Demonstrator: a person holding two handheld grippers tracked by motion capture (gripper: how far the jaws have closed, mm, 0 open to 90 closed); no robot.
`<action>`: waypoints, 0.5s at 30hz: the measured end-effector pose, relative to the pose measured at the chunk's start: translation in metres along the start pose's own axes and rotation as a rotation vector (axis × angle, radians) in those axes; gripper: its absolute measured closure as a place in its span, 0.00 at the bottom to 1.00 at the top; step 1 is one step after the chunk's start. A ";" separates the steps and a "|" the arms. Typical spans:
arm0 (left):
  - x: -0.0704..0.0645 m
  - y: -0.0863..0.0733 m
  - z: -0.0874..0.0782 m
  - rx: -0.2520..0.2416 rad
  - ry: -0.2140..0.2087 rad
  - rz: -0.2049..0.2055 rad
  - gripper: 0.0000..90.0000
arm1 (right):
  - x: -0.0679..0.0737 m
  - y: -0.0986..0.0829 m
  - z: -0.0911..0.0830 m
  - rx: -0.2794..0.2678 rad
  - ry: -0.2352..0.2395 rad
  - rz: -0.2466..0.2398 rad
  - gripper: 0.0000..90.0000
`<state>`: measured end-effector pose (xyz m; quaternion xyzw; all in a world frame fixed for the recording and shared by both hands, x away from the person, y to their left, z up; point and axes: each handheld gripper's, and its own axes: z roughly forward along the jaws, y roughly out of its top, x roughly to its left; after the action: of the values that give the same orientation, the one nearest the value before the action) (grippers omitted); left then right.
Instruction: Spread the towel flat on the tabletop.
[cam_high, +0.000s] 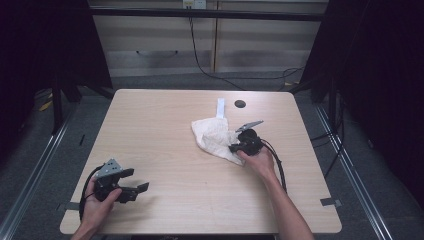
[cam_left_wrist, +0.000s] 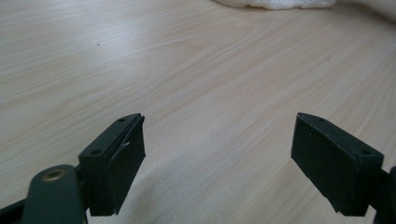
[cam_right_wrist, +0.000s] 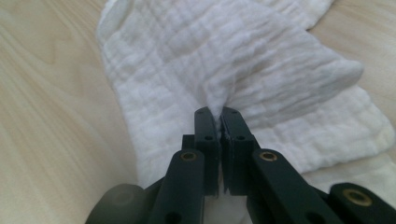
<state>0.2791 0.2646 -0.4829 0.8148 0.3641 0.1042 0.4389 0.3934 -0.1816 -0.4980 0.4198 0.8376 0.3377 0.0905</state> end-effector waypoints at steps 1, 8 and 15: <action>0.000 0.000 0.000 0.001 0.001 -0.001 0.19 | 0.002 -0.001 -0.001 -0.002 0.005 0.006 0.96; 0.000 0.000 0.001 0.008 0.002 -0.001 0.19 | 0.012 -0.012 -0.004 -0.027 0.058 0.003 0.96; 0.001 0.000 0.001 -0.007 0.016 -0.012 0.19 | 0.024 -0.020 -0.009 -0.028 0.084 -0.030 0.96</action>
<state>0.2805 0.2643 -0.4835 0.8102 0.3721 0.1092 0.4396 0.3612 -0.1761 -0.5007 0.3915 0.8420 0.3652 0.0660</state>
